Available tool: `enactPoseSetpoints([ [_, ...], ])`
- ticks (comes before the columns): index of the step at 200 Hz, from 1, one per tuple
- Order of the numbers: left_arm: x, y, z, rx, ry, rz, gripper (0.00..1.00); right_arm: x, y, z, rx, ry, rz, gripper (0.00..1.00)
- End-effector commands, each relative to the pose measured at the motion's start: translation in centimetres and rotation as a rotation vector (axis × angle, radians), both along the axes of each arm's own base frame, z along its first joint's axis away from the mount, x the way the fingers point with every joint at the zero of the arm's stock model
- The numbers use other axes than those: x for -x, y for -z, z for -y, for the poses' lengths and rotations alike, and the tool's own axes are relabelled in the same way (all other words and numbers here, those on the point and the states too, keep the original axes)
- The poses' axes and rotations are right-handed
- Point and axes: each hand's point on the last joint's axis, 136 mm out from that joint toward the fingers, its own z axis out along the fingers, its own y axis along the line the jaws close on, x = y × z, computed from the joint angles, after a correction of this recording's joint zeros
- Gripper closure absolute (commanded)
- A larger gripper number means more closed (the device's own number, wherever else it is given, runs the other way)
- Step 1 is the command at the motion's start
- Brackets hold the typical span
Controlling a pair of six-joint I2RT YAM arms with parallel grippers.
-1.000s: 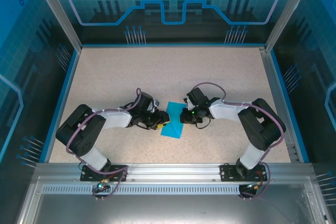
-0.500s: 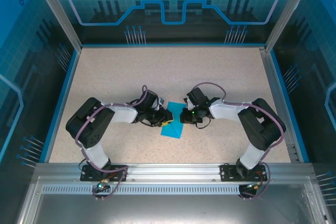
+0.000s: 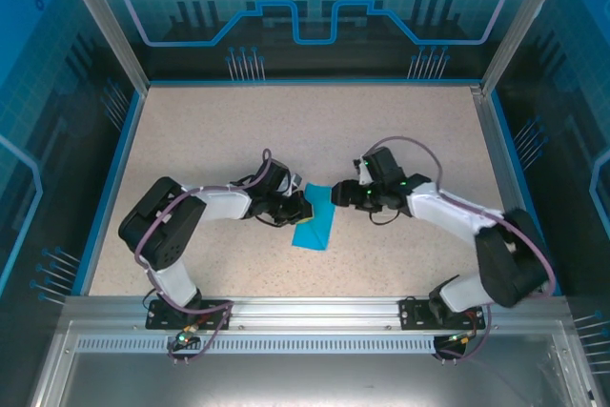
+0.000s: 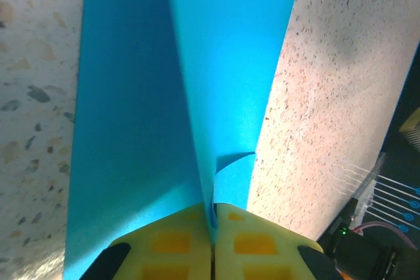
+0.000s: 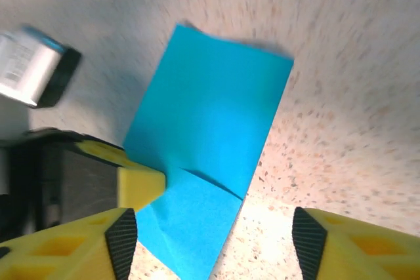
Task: Fold a paper plane with a square sheet of paper (pick it up from the middle)
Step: Turn over the paper at the center of the table.
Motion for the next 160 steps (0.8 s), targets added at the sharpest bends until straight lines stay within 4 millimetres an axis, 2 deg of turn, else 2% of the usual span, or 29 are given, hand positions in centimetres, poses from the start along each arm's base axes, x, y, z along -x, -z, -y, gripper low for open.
enactPoseSetpoints([
  [1, -0.7, -2.9, -0.7, -0.086, 0.038, 0.100, 0.93, 0.7, -0.8, 3.7, 0.097, 0.094, 0.033, 0.22],
  [25, -0.8, -5.4, -2.9, -0.283, 0.062, 0.188, 0.93, 1.3, -2.2, 6.7, 0.171, 0.175, 0.093, 0.09],
  [43, -1.2, -7.9, -4.8, -0.470, 0.085, 0.284, 0.93, 1.8, -3.0, 8.3, 0.201, 0.216, 0.130, 0.03],
  [63, -2.2, -10.7, -6.7, -0.668, 0.089, 0.391, 0.93, 2.2, -3.6, 9.5, 0.218, 0.249, 0.151, 0.01],
  [89, -4.0, -13.3, -9.4, -0.930, 0.051, 0.484, 0.93, 2.5, -3.9, 10.5, 0.231, 0.280, 0.154, 0.01],
  [101, -4.9, -13.8, -10.0, -1.021, 0.040, 0.507, 0.93, 2.6, -3.8, 10.9, 0.239, 0.292, 0.148, 0.01],
  [123, -6.2, -13.6, -10.3, -1.179, 0.054, 0.535, 0.93, 2.9, -3.5, 11.6, 0.249, 0.322, 0.134, 0.00],
  [160, -8.4, -10.9, -10.7, -1.467, 0.103, 0.516, 0.93, 3.3, -3.3, 12.7, 0.249, 0.374, 0.121, 0.01],
])
